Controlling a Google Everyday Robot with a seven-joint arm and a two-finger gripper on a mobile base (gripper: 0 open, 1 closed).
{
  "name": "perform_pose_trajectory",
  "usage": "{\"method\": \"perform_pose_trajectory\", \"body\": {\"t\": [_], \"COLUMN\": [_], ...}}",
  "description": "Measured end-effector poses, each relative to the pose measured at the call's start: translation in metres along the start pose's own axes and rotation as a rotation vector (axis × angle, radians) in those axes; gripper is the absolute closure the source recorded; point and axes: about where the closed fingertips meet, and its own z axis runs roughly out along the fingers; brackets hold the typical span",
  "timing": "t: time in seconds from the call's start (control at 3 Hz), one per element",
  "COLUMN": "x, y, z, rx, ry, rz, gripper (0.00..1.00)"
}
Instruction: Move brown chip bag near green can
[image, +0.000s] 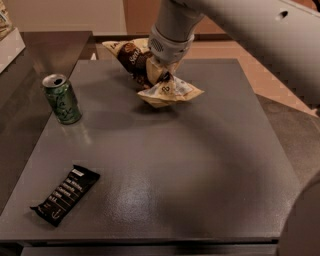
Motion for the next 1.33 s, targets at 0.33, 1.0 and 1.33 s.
{"method": "perform_pose_trajectory", "body": {"t": [0.33, 1.0, 1.33], "x": [-0.041, -0.105, -0.117], "y": [0.012, 0.067, 0.093], "z": [0.009, 0.017, 0.025], "rx": [-0.016, -0.040, -0.049], "ry": [-0.003, -0.019, -0.013], "rz": [-0.013, -0.073, -0.084], "gripper": [1.00, 1.00, 1.00]}}
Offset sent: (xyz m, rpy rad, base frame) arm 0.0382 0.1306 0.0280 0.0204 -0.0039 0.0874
